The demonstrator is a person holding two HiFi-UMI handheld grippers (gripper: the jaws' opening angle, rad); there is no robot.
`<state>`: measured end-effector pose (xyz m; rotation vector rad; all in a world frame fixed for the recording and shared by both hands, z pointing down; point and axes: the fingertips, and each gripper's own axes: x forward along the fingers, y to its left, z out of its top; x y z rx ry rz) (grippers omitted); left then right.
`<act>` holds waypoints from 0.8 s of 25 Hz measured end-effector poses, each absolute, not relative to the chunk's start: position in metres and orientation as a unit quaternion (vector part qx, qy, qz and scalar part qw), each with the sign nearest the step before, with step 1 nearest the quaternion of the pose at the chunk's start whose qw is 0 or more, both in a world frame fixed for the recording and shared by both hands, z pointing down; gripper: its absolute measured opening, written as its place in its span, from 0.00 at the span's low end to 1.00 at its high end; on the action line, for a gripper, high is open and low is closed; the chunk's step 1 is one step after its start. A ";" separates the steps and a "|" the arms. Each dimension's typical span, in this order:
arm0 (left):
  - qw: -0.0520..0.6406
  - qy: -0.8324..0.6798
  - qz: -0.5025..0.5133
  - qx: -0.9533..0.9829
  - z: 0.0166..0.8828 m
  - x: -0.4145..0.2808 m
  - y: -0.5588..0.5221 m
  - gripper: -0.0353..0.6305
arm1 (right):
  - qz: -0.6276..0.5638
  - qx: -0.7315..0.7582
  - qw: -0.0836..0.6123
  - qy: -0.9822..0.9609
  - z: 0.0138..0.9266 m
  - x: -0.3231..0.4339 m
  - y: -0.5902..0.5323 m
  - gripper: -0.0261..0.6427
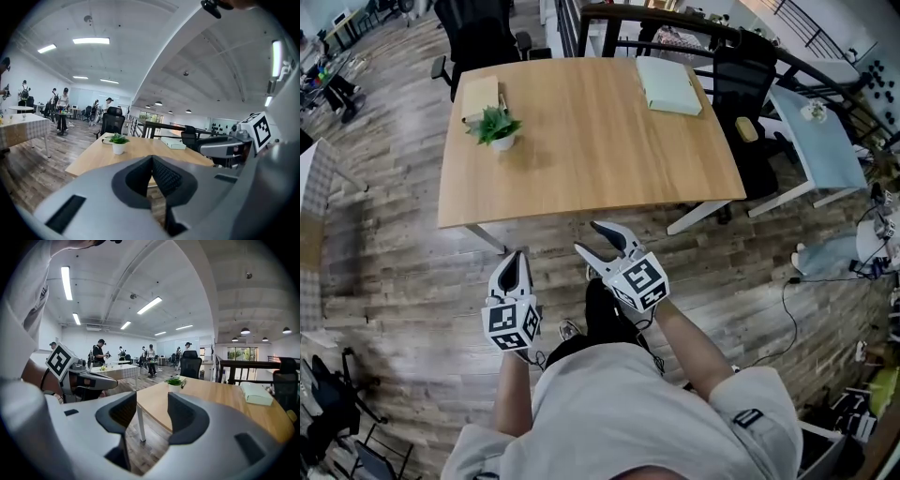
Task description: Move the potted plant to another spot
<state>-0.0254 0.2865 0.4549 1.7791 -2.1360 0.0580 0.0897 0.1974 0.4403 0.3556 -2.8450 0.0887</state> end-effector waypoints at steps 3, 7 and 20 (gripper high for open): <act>0.182 -0.762 0.025 0.621 0.460 -0.047 0.259 0.07 | 0.035 0.112 0.139 -0.983 0.448 0.069 0.165 0.36; 0.187 -0.777 0.031 0.600 0.465 -0.078 0.221 0.07 | 0.034 0.088 0.135 -0.986 0.450 0.039 0.117 0.38; 0.239 -0.819 0.037 0.520 0.496 -0.147 0.120 0.07 | 0.016 -0.004 0.166 -0.986 0.464 -0.021 -0.026 0.46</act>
